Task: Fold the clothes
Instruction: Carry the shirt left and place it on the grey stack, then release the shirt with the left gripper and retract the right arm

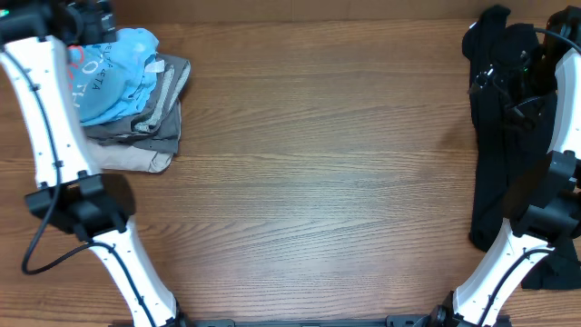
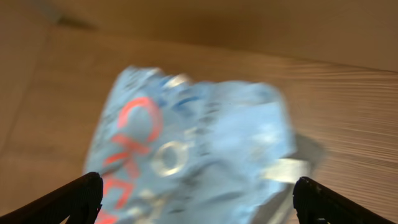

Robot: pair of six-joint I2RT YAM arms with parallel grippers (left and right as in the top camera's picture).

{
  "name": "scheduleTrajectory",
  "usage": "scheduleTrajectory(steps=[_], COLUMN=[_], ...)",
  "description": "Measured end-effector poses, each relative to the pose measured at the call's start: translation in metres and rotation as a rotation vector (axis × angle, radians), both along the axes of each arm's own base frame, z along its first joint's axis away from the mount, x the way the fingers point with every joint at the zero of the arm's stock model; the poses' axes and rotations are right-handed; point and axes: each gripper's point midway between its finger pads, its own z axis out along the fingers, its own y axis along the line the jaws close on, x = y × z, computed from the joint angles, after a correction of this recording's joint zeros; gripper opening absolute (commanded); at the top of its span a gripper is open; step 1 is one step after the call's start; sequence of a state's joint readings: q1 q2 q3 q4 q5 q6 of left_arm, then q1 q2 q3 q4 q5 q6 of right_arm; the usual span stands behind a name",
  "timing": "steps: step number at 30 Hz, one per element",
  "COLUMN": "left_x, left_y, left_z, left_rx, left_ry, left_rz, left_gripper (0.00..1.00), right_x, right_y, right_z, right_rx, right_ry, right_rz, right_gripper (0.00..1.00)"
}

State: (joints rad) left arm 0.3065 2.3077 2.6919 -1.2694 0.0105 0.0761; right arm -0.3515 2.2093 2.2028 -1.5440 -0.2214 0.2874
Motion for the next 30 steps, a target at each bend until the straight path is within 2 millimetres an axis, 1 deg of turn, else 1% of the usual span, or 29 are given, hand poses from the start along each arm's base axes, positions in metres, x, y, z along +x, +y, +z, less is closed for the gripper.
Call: scheduleTrajectory(steps=[2,4,6,7,9,10,11,12,13,14,15,19,21,22,25,26,28,30], left_x=[-0.009,-0.018,-0.023,-0.022,-0.021,-0.022,-0.025,-0.027,-0.028,-0.031,-0.033,-0.032,-0.032,-0.033,-0.033,-0.033,-0.031,-0.029], left_y=[0.021,0.039,0.042,0.039,0.027,0.023,0.015,0.011,0.009,0.005,0.003,0.001,0.0,-0.001,-0.008,-0.012,-0.017,-0.02], left_z=[-0.008,-0.024,-0.046,-0.064,-0.113,-0.128,-0.16,-0.177,-0.188,-0.203,-0.208,-0.207,-0.203,-0.201,-0.186,-0.174,-0.15,-0.117], left_rx=[-0.014,-0.037,-0.061,-0.076,-0.116,-0.128,-0.151,-0.162,-0.168,-0.174,-0.176,-0.174,-0.171,-0.17,-0.168,-0.165,-0.154,-0.134], left_ry=[0.022,0.06,0.114,0.149,0.242,0.273,0.335,0.369,0.389,0.422,0.435,0.435,0.437,0.438,0.434,0.424,0.383,0.316], left_rz=[0.043,0.075,0.083,0.073,0.046,0.04,0.028,0.022,0.019,0.014,0.011,0.009,0.007,0.005,-0.006,-0.014,-0.025,-0.035], left_gripper=[1.0,1.0,1.0,1.0,1.0,1.0,1.0,1.0,1.0,1.0,1.0,1.0,1.0,1.0,1.0,1.0,1.0,1.0], right_x=[0.0,0.0,0.0,0.0,0.001,0.002,0.002,0.003,0.004,0.005,0.005,0.005,0.006,0.008,0.016,0.019,0.015,0.013], right_y=[0.0,0.0,0.0,0.001,0.004,0.005,0.008,0.012,0.015,0.018,0.02,0.024,0.023,0.022,0.019,0.018,0.019,0.023], right_z=[0.0,0.0,0.0,0.0,0.0,0.0,0.0,0.0,0.0,0.0,0.0,0.001,0.008,0.014,0.05,0.066,0.1,0.135], right_rx=[0.0,0.0,0.0,0.0,0.0,0.0,0.0,0.0,0.0,0.0,0.0,0.0,-0.004,-0.01,-0.043,-0.058,-0.083,-0.1], right_ry=[0.0,-0.001,0.0,-0.001,-0.001,-0.001,-0.001,-0.001,-0.001,-0.001,-0.001,0.001,-0.011,-0.025,-0.114,-0.155,-0.226,-0.322], right_rz=[0.0,0.0,0.0,0.002,0.009,0.012,0.019,0.029,0.036,0.042,0.048,0.055,0.058,0.06,0.074,0.079,0.085,0.094], right_gripper=[1.0,1.0,1.0,1.0,1.0,1.0,1.0,1.0,1.0,1.0,1.0,1.0,1.0,1.0,1.0,1.0,1.0,1.0])
